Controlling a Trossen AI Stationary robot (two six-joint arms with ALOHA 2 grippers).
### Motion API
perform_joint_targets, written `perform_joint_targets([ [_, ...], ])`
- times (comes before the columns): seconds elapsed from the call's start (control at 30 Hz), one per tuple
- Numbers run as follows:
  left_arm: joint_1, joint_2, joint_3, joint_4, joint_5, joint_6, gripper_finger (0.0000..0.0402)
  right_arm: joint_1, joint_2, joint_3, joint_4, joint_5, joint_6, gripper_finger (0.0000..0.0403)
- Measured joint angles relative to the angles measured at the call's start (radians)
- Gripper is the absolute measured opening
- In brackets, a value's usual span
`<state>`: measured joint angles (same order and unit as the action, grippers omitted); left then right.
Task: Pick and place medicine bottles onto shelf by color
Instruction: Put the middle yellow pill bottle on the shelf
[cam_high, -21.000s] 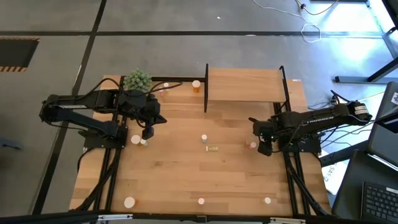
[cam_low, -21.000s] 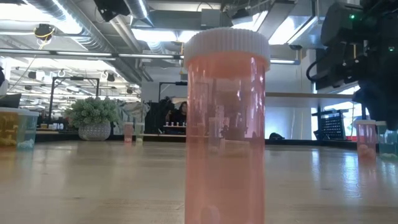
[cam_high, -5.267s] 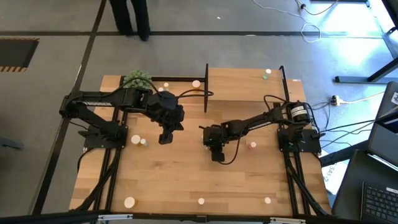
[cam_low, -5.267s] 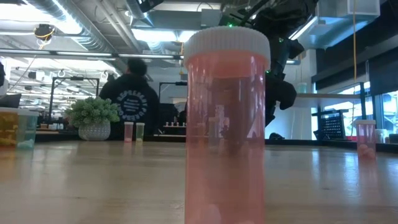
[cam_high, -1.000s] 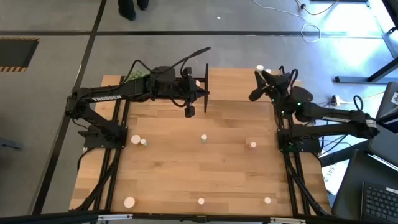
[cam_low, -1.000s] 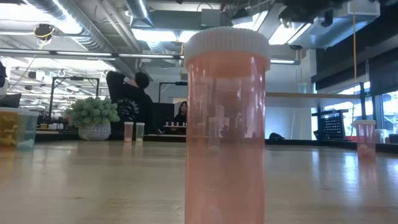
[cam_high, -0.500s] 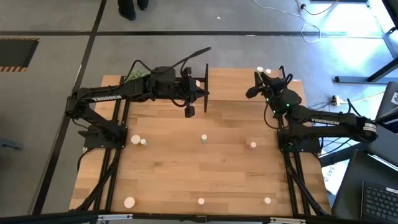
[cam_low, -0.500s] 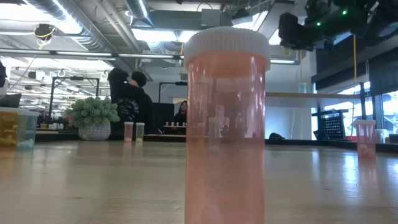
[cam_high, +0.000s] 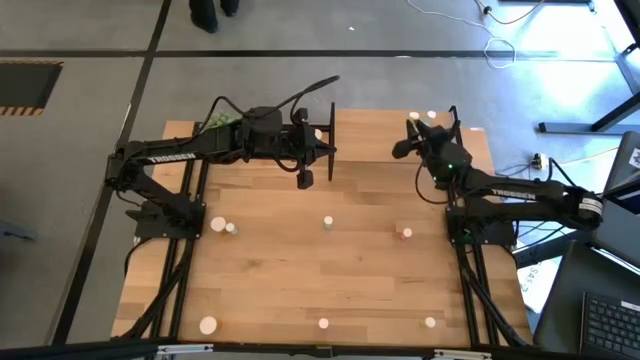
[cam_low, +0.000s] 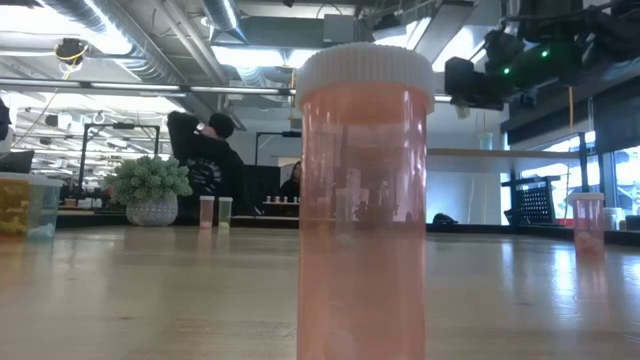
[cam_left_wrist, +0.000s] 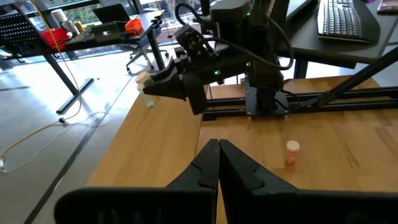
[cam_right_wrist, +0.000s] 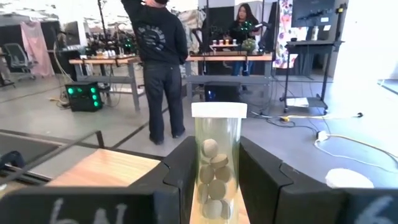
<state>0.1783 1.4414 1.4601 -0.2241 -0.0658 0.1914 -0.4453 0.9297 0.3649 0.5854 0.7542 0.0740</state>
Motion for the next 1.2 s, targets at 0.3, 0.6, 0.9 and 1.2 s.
perform_joint_targets([
  [0.3, 0.0, 0.0, 0.0, 0.0, 0.0, 0.001, 0.0, -0.024, 0.086, 0.0, -0.003, -0.016, 0.029, 0.0104],
  [0.6, 0.0, 0.0, 0.0, 0.0, 0.0, 0.002, 0.0, -0.024, 0.13, 0.0, -0.007, -0.015, 0.029, 0.0104],
  [0.9, 0.0, 0.0, 0.0, 0.0, 0.0, 0.002, 0.0, -0.024, 0.145, 0.0, -0.053, -0.015, 0.059, 0.0104],
  [1.2, 0.0, 0.0, 0.0, 0.0, 0.0, 0.002, 0.0, -0.023, 0.146, 0.0, -0.103, -0.015, 0.109, 0.0104],
])
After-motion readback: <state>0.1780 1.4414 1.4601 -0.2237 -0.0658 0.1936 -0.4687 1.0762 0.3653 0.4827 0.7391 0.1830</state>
